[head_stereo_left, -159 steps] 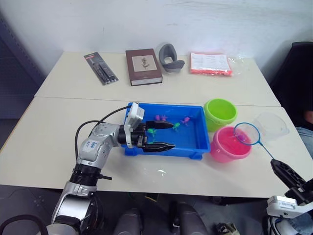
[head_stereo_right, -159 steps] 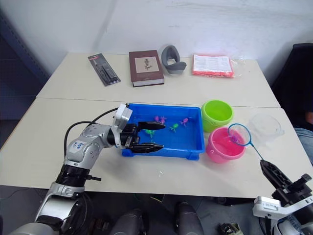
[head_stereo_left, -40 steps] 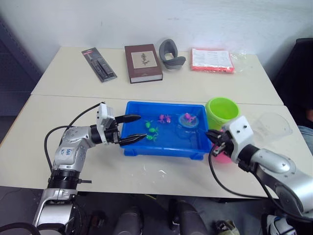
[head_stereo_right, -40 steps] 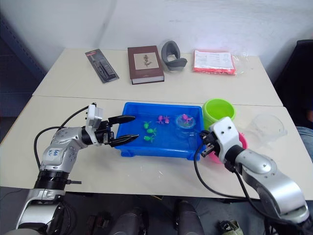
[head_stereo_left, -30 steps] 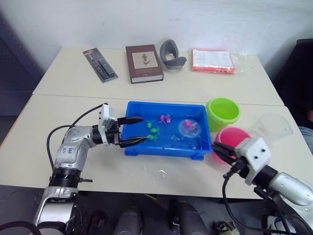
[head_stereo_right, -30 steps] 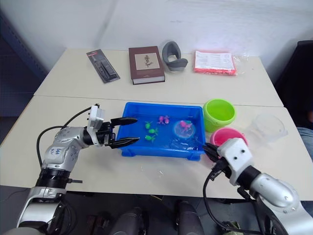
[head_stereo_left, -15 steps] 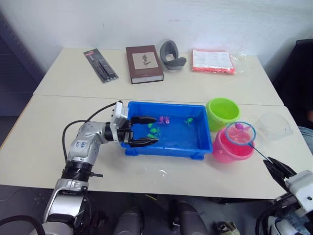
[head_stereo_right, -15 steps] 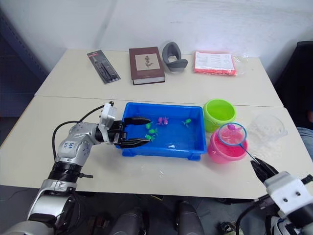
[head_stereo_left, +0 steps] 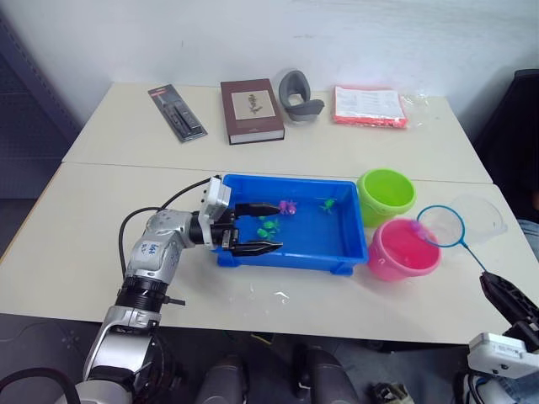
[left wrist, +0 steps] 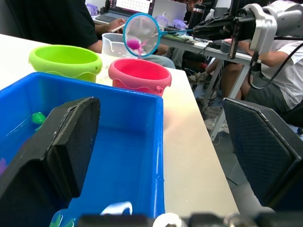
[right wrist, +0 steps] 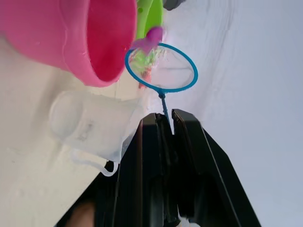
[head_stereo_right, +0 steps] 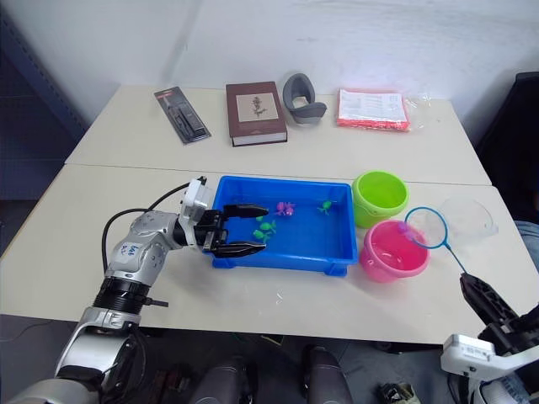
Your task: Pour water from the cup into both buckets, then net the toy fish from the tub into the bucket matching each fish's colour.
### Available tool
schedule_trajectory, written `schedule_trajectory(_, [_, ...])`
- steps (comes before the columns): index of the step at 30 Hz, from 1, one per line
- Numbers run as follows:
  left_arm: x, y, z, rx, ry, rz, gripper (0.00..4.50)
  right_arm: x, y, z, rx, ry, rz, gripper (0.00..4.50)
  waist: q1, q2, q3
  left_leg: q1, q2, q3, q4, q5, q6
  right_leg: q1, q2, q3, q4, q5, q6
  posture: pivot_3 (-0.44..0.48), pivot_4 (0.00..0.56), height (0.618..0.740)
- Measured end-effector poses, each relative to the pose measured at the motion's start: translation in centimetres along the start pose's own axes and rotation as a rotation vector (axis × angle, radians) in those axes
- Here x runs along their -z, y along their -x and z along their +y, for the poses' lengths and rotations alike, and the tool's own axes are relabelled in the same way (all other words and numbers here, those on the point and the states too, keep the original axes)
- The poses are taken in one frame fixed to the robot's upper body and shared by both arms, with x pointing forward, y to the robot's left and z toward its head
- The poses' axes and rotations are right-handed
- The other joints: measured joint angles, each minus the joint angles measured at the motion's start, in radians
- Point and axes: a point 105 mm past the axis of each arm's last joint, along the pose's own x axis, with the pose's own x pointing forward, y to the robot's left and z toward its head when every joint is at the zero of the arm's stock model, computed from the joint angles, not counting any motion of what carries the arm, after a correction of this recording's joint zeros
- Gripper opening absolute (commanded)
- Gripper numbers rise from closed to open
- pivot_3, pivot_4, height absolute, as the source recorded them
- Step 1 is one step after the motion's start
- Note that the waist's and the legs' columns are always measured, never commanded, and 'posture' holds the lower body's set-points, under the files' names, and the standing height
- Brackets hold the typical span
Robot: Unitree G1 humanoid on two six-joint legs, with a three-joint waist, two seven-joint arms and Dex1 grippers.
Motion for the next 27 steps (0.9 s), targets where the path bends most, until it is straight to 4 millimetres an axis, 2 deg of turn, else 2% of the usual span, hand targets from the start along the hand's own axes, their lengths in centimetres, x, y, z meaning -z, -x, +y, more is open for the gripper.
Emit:
schedule_trajectory(2, [0.0, -0.2, 0.0, -0.001, 0.005, 0.0, 4.44, 0.2, 0.3, 0.8, -0.003, 0.021, -0.006, 0.0, -0.001, 0.0, 0.0, 0.0, 0.0, 0.0, 0.0, 0.0, 0.0, 0.0, 0.0, 0.001, 0.0, 0.0, 0.0, 0.0, 0.15, 0.74])
schedule_trajectory(6, [-0.1, -0.3, 0.1, -0.011, 0.012, 0.0, 4.44, 0.6, 0.5, 0.8, 0.053, 0.011, 0.002, 0.0, -0.003, 0.0, 0.0, 0.0, 0.0, 0.0, 0.0, 0.001, 0.0, 0.0, 0.0, 0.001, 0.001, 0.0, 0.0, 0.0, 0.15, 0.74])
schedule_trajectory(10, [-0.5, 0.0, 0.4, -0.03, 0.003, 0.016, 4.44, -1.4, -0.8, -0.9, 0.134, -0.322, -0.108, 0.0, -0.02, 0.0, 0.0, 0.006, 0.001, 0.0, -0.001, 0.0, 0.001, 0.005, -0.001, 0.002, 0.001, 0.0, 0.0, 0.0, 0.15, 0.74])
schedule_trajectory(13, [-0.7, 0.5, 0.7, -0.06, -0.006, 0.028, 4.44, -3.5, -2.4, -2.2, 0.164, -0.661, -0.207, 0.0, -0.028, 0.0, 0.0, 0.014, 0.004, -0.001, -0.002, -0.003, 0.007, 0.014, -0.004, 0.001, 0.0, -0.001, -0.002, 0.0, 0.15, 0.74])
schedule_trajectory(15, [-1.0, 1.3, 1.0, -0.094, -0.023, 0.04, 4.44, -4.9, -3.9, -3.0, 0.128, -0.969, -0.266, 0.0, -0.027, 0.0, 0.0, 0.015, 0.005, -0.002, -0.002, -0.003, 0.007, 0.015, -0.005, -0.001, 0.001, -0.001, -0.002, 0.0, 0.15, 0.74])
schedule_trajectory(19, [-1.2, 3.2, 1.4, -0.161, -0.031, 0.056, 4.44, -7.1, -5.4, -2.6, -0.071, -1.208, -0.337, 0.0, -0.024, 0.0, 0.0, 0.014, 0.005, -0.004, -0.001, -0.003, 0.006, 0.015, -0.006, -0.003, 0.001, -0.002, -0.003, 0.0, 0.15, 0.74])
schedule_trajectory(21, [-0.9, 5.1, 1.5, -0.228, -0.027, 0.074, 4.44, -8.7, -7.3, -3.3, -0.156, -1.395, -0.406, 0.0, -0.026, 0.0, 0.0, 0.014, 0.005, -0.005, -0.001, -0.003, 0.005, 0.015, -0.007, -0.004, 0.001, -0.002, -0.003, 0.0, 0.15, 0.74])
schedule_trajectory(24, [-0.3, 8.0, 1.4, -0.336, -0.024, 0.093, 4.44, -10.4, -10.5, -4.6, -0.239, -1.472, -0.434, 0.0, -0.028, 0.0, 0.0, 0.013, 0.006, -0.006, -0.001, -0.003, 0.002, 0.013, -0.007, -0.004, 0.002, -0.002, -0.004, 0.0, 0.15, 0.74])
schedule_trajectory(27, [0.5, 10.2, 1.0, -0.423, -0.006, 0.107, 4.44, -11.8, -12.4, -4.3, -0.336, -1.471, -0.416, 0.0, -0.02, 0.0, 0.0, 0.011, 0.006, -0.008, -0.002, -0.001, -0.004, 0.01, -0.008, -0.007, 0.003, -0.004, -0.007, 0.0, 0.15, 0.74])
